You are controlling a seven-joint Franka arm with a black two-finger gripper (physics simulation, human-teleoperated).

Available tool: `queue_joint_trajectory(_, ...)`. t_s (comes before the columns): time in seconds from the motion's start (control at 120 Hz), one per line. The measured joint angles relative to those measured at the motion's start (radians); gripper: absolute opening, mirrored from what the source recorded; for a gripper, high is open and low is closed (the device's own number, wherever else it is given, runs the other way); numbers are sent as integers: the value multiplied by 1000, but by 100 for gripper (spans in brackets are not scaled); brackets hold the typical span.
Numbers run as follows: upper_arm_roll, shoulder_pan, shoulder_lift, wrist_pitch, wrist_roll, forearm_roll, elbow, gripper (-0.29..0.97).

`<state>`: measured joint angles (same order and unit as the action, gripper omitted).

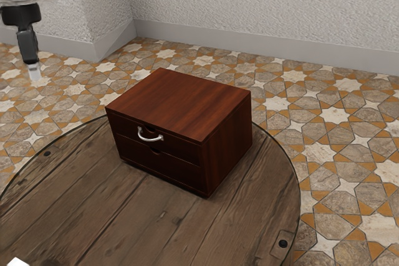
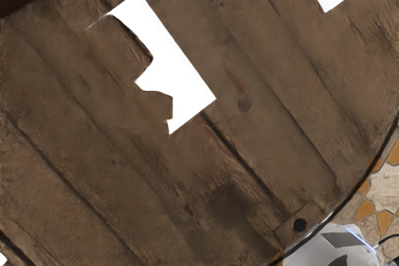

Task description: Pull the drawer handle with one arm to open the drawer

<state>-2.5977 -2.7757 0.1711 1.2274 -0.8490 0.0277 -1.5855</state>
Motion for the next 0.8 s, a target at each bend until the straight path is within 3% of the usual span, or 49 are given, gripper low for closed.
queue_joint_trajectory(0.15, -6, 4, 20, 57, -140, -3, 2, 68)
queue_joint_trajectory(0.3, -59, 5, 47, 48, -253, -16, 192, 68)
queue_joint_trajectory(0.483, -42, 2, 0, 5, -321, -99, 128, 68)
queue_joint_trajectory(0.5, -52, -8, -10, 4, -334, -102, 125, 68)
queue_joint_trajectory(0.55, -200, -131, -18, 14, -377, -105, 108, 68)
queue_joint_trajectory(0.583, -300, -136, 13, 34, -405, -91, 61, 68)
queue_joint_trajectory(0.692, -300, -120, 228, 179, -499, -39, -272, 68)
queue_joint_trajectory(0.8, -300, -121, 343, 349, -594, -5, -511, 68)
